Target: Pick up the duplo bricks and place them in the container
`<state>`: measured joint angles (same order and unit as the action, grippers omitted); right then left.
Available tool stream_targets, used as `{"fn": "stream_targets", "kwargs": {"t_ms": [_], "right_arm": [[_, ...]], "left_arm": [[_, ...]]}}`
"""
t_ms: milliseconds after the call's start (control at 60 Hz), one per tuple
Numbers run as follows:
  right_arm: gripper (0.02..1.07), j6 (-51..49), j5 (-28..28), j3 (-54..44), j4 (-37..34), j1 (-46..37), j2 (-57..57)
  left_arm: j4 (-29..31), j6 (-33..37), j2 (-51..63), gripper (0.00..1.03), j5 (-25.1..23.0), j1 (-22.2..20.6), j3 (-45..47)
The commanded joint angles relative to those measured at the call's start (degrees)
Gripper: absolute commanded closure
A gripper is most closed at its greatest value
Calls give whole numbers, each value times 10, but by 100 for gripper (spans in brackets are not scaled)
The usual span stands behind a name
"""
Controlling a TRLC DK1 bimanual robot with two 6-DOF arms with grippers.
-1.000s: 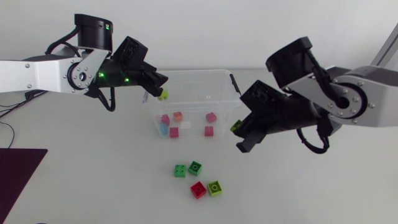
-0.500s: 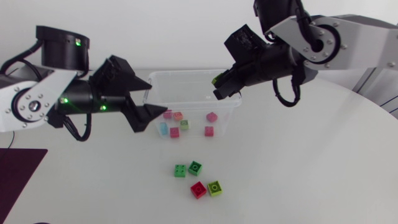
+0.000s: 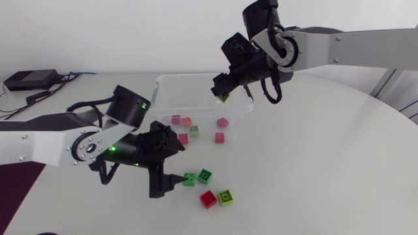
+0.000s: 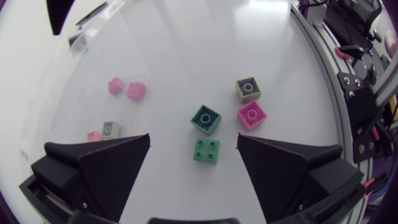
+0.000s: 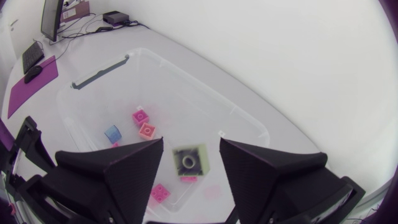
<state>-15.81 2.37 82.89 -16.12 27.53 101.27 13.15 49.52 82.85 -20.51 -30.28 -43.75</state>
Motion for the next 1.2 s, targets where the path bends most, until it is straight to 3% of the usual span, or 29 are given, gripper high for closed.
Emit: {"fn": "stream_targets", "kwargs": {"t_ms": [0, 233, 517, 733, 750, 800, 817, 1183], "right_arm": [[17, 9, -5, 0, 6, 0, -21], [17, 8, -13, -136, -14, 31, -192], [17, -70, 66, -310, -120, 100, -368], [17, -166, 99, -407, -138, 125, -384], [17, -185, 98, -417, -137, 136, -377], [17, -207, 101, -423, -136, 139, -358], [17, -213, 107, -424, -136, 139, -353], [17, -311, 98, -390, -135, 176, -183]], "left_arm": [[9, 37, 36, 6, 4, -6, 2], [23, 68, 99, 7, 11, -9, -28], [28, 77, 175, 10, 14, -10, -77], [60, 87, 218, 33, 16, -22, -107], [63, 86, 226, 50, 16, -28, -109], [65, 86, 231, 64, 16, -31, -110], [65, 83, 234, 78, 16, -35, -112], [119, 72, 164, 80, 21, -26, -111]]}}
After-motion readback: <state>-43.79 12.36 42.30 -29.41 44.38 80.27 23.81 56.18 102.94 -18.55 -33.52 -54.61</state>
